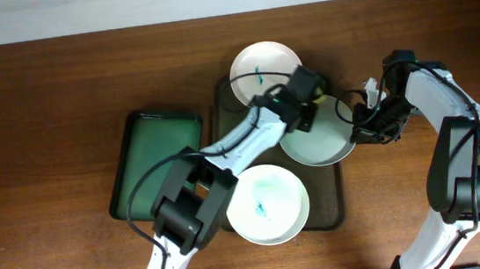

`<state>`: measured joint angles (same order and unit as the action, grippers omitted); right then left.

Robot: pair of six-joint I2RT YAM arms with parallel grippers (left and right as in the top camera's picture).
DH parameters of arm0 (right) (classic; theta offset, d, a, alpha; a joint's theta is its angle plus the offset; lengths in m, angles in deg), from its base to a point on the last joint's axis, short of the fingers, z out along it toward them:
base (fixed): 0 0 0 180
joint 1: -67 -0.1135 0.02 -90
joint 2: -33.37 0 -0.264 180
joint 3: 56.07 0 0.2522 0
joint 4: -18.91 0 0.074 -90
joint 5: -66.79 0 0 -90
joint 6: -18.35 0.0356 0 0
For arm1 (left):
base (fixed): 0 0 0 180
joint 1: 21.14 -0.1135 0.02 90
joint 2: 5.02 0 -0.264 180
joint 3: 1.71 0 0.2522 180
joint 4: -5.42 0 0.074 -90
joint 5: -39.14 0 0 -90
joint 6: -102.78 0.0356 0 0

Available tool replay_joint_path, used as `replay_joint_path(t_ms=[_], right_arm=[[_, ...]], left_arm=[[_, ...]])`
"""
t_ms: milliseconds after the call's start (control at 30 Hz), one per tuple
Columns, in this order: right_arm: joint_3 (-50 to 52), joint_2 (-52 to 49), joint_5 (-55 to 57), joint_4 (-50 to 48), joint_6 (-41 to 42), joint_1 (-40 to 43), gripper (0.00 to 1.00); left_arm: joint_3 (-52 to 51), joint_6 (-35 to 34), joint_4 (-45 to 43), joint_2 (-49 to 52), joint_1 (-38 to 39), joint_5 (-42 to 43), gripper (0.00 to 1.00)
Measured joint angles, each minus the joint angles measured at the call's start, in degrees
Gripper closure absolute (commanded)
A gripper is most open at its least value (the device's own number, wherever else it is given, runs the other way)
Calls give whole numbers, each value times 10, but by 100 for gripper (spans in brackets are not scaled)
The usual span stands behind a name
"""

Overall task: Clean dirty plates on tray and stack at the side
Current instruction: 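Scrub the plate held by the right gripper with the sponge in the left gripper, then return the sponge to the water tray with the left gripper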

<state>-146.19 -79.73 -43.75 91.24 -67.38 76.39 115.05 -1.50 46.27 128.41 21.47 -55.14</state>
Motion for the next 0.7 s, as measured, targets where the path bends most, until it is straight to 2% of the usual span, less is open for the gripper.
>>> replay_joint_path(t_ms=[100,233,267,367,433,500,533,600,700], right_arm=[[0,0,-13,0,0,-5,96],[0,0,-16,12,-11,-6,96],[1,0,-14,13,-14,-6,96],[1,3,-5,23,-14,-5,96],[3,50,8,32,-12,-6,96],[4,131,34,38,-5,-18,96],[4,194,68,38,8,-47,96],[4,250,138,40,33,-98,96],[4,273,318,49,96,-215,96]], left_arm=[[10,6,67,0,-12,-7,100],[73,13,254,3,4,7,100],[115,13,331,11,4,26,100],[249,19,487,15,-5,52,100],[344,36,575,8,-28,58,100],[394,47,645,-9,-54,57,100],[409,51,678,-32,-75,50,100],[410,58,695,-73,-104,37,100],[410,71,696,-146,-139,23,100]])
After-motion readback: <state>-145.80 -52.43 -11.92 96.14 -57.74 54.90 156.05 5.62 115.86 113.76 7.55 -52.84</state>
